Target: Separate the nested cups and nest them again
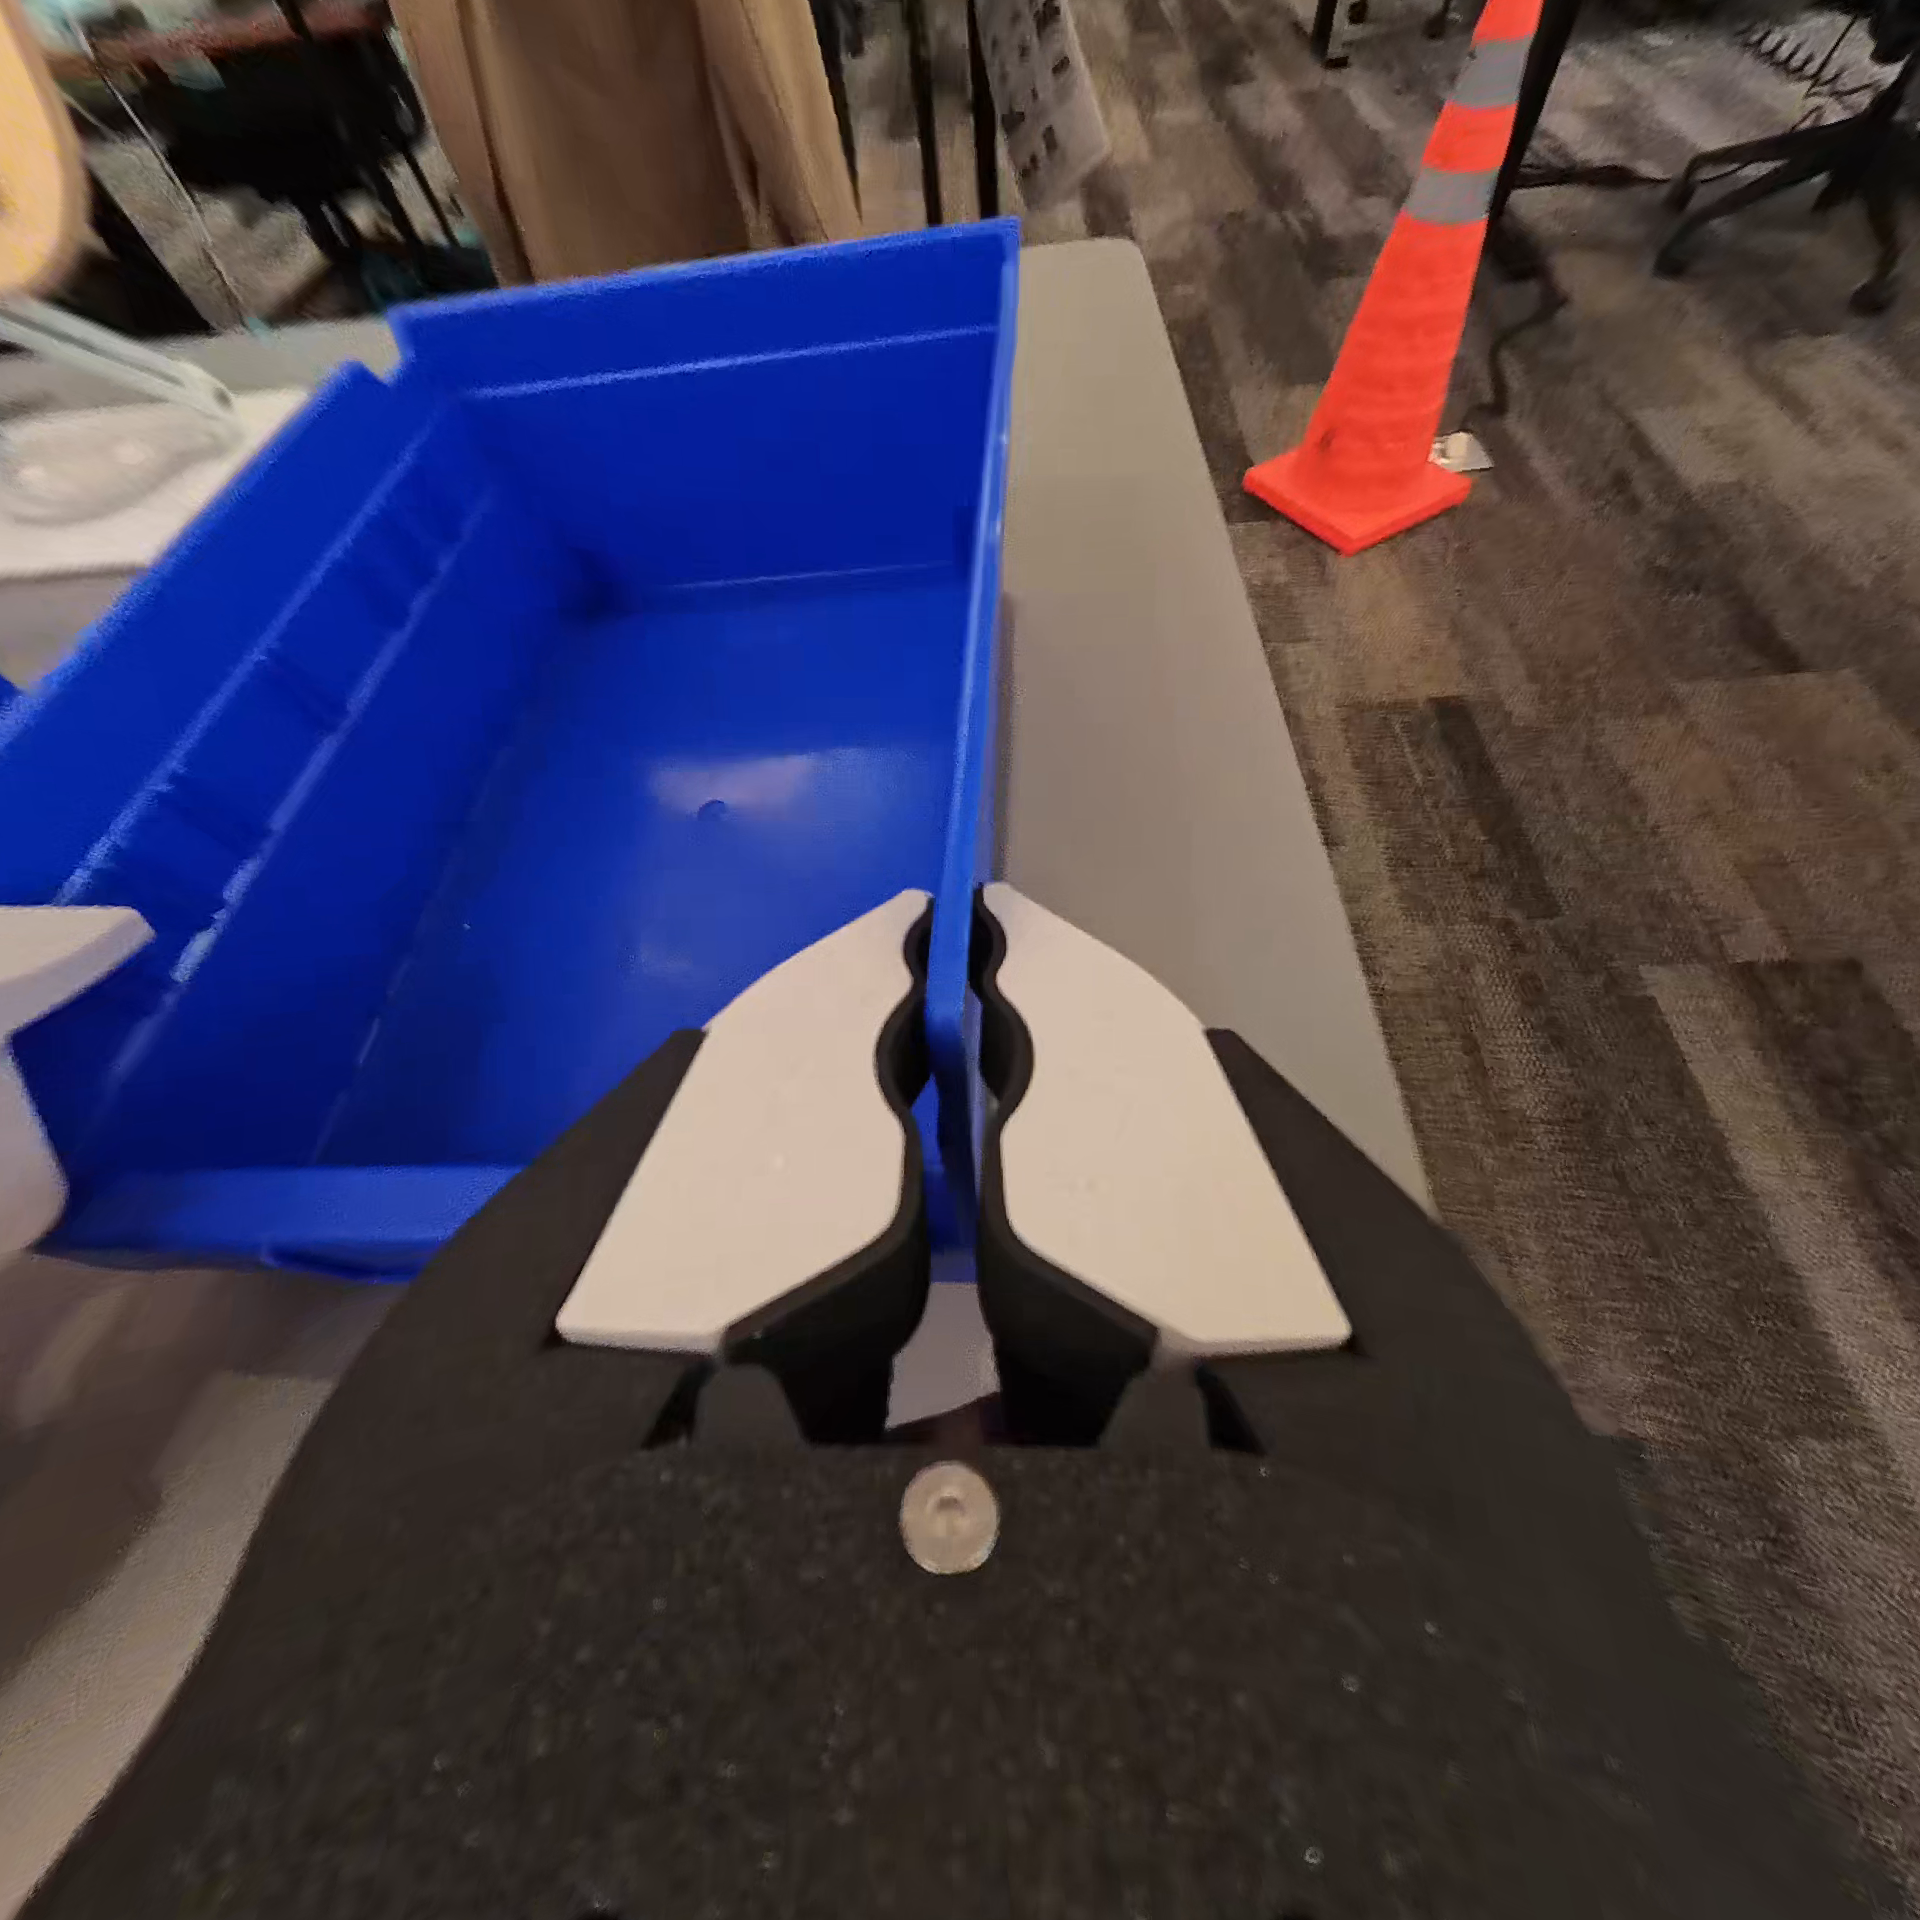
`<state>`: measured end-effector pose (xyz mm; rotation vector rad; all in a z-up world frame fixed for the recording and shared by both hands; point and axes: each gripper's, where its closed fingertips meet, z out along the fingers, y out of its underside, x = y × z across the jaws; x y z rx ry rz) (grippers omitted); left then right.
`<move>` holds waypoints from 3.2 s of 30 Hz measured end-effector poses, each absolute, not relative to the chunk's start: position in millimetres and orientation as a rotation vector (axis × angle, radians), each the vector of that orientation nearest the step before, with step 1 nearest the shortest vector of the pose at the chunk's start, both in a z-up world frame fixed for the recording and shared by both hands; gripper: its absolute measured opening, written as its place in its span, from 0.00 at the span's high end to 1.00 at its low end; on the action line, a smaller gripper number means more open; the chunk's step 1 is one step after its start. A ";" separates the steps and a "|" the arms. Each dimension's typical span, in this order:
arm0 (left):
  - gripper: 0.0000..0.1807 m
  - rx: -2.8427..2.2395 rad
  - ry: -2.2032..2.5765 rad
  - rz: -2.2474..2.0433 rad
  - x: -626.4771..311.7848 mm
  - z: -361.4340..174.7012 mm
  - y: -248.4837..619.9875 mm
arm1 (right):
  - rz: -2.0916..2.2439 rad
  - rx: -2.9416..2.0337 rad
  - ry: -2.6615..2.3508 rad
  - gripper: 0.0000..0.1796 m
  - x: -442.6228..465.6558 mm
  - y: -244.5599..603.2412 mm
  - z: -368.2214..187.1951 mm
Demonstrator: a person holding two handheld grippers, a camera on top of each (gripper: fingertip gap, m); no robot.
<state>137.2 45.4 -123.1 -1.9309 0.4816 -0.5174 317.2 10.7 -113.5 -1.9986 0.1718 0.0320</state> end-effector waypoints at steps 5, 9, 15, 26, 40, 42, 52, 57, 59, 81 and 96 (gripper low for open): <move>0.86 -1.931 0.531 -0.493 139.9 -123.4 45.1 | 0.082 -1.964 0.225 0.97 319.1 9.8 -125.7; 0.68 -1.966 0.628 -0.437 124.0 -130.7 36.5 | -0.012 -1.921 0.262 0.91 326.6 0.1 -113.0; 0.63 -1.872 0.774 -0.355 48.8 -97.2 -20.9 | -0.253 -1.742 0.162 0.80 284.4 -27.2 -30.6; 0.66 -1.842 0.338 -0.126 -228.1 -66.6 -11.6 | 0.291 -1.860 -0.325 0.70 -50.9 -9.0 -96.5; 0.97 -2.014 0.206 -0.165 -260.8 -122.6 33.2 | 0.241 -1.909 0.022 0.98 -74.9 21.3 -121.2; 0.97 -2.008 0.200 -0.105 -281.3 -120.9 34.4 | 0.242 -1.888 0.050 0.98 -96.7 20.7 -118.5; 0.97 -2.013 0.165 0.049 -450.0 -88.0 61.7 | 0.314 -1.905 -0.037 0.98 -266.1 64.8 -98.5; 0.97 -2.049 0.116 0.016 -518.3 -88.7 85.7 | 0.289 -1.956 -0.051 0.98 -332.0 89.4 -92.6; 0.97 -2.058 0.112 -0.020 -537.5 -93.2 95.5 | 0.268 -1.961 -0.058 0.98 -350.4 94.9 -94.4; 0.70 -1.849 0.008 0.029 -551.5 -46.6 44.1 | 0.559 -1.707 -0.540 0.70 -297.5 -12.9 -66.0; 0.73 -1.750 0.928 -0.860 -9.0 -76.2 -9.2 | -0.244 -1.805 0.198 0.73 264.8 -42.7 -79.9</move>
